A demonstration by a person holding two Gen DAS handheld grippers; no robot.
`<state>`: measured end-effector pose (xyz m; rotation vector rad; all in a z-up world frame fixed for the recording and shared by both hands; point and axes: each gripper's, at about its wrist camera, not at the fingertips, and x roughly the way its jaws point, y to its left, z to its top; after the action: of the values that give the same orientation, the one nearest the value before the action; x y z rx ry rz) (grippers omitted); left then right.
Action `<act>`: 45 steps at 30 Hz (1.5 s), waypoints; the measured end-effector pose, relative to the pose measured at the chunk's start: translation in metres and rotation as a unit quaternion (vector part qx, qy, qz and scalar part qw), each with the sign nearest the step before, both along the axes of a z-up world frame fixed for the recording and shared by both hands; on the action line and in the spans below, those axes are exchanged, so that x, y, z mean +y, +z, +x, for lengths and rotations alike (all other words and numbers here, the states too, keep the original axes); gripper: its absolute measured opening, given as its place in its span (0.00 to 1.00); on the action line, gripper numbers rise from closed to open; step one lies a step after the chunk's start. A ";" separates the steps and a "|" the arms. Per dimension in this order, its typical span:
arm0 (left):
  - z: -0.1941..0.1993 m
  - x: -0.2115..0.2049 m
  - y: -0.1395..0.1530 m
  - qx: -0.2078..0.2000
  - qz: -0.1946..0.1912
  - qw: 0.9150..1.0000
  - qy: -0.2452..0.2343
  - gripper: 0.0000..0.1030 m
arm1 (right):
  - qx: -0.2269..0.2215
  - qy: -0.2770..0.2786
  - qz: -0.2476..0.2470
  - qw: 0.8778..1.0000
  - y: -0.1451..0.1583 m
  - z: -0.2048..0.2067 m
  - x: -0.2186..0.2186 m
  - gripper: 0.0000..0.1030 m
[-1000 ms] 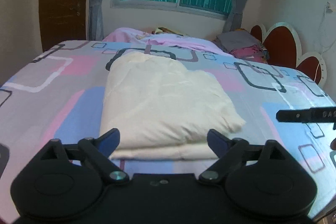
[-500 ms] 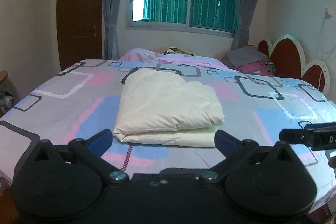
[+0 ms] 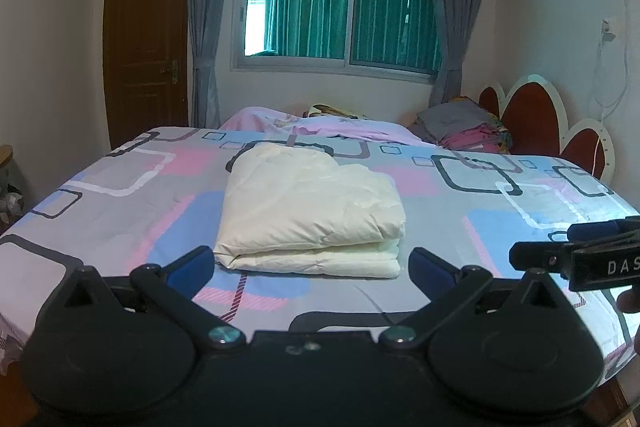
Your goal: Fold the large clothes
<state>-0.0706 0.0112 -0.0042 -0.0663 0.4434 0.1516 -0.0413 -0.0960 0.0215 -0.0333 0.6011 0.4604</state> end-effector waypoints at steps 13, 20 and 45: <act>0.001 -0.001 0.005 -0.004 0.009 1.000 -0.011 1.00 | -0.005 -0.004 -0.002 1.000 0.004 -0.004 -0.004 1.00; 0.004 -0.002 0.005 -0.003 0.011 1.000 -0.015 1.00 | -0.004 -0.008 -0.002 1.000 0.007 -0.002 -0.006 1.00; 0.008 0.001 0.006 0.002 0.015 1.000 -0.015 1.00 | -0.002 -0.007 -0.004 1.000 0.006 0.002 -0.006 1.00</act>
<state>-0.0628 0.0119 0.0018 -0.0291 0.4461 0.1296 -0.0393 -0.1024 0.0280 -0.0371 0.5989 0.4451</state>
